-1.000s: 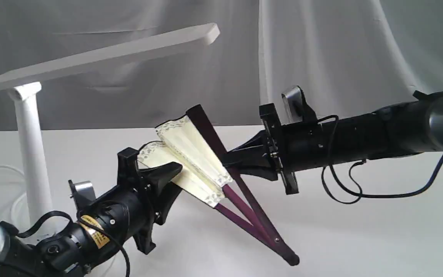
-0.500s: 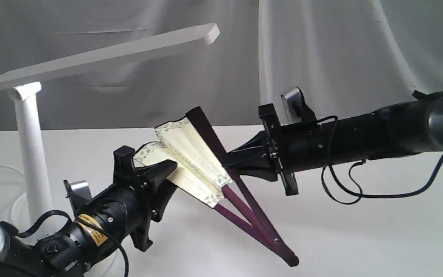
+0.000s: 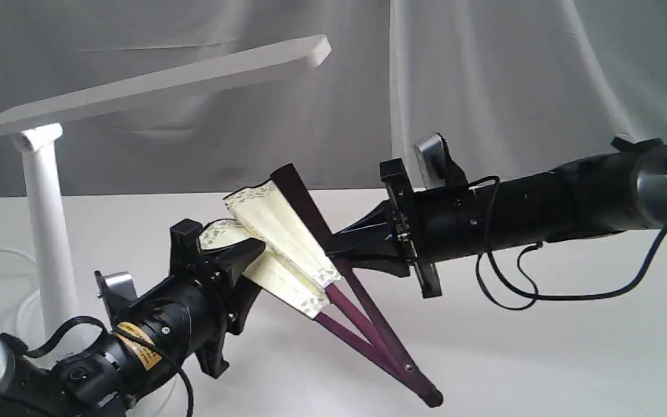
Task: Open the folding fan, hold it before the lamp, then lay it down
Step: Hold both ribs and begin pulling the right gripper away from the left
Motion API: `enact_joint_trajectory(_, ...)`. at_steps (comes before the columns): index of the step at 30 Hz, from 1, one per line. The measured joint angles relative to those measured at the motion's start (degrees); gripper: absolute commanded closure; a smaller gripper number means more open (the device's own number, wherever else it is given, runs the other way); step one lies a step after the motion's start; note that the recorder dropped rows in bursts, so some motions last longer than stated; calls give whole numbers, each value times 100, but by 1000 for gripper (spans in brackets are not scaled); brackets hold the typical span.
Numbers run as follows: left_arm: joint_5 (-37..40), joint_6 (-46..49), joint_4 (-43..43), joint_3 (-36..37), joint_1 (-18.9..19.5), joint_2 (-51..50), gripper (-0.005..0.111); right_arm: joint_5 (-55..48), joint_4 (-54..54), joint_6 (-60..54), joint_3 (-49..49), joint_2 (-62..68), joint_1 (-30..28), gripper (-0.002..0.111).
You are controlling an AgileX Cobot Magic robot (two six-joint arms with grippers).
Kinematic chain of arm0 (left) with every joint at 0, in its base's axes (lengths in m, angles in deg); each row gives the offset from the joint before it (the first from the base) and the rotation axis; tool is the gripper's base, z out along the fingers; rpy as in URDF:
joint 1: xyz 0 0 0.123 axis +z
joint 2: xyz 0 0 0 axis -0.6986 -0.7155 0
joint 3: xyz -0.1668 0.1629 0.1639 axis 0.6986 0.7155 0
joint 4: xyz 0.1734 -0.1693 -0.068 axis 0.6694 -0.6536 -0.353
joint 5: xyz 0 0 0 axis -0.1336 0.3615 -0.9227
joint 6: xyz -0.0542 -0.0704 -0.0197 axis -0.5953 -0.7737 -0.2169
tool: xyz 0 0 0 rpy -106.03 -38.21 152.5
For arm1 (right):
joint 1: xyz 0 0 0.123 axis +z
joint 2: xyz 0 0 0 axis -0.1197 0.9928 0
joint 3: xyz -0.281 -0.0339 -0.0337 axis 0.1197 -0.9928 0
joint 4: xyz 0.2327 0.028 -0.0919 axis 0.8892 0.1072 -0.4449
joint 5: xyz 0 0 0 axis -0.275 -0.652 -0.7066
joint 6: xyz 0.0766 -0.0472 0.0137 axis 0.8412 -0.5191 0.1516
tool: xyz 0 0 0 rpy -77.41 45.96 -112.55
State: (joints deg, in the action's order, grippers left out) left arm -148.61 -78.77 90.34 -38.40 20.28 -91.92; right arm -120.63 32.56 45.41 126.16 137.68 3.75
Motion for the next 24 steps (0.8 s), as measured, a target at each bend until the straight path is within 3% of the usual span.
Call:
enact_joint_trajectory(2,0,0,0,0,0,0,74,0,0,12,0,0,0,108)
enact_joint_trajectory(6,0,0,0,0,0,0,104,0,0,22,0,0,0,108)
enact_joint_trajectory(7,10,0,0,0,0,0,106,0,0,22,0,0,0,108)
enact_joint_trajectory(16,-1,12,25,0,0,0,107,0,0,68,0,0,0,108)
enact_joint_trajectory(24,-25,12,356,-4,33,0,107,-8,-60,68,0,0,0,76)
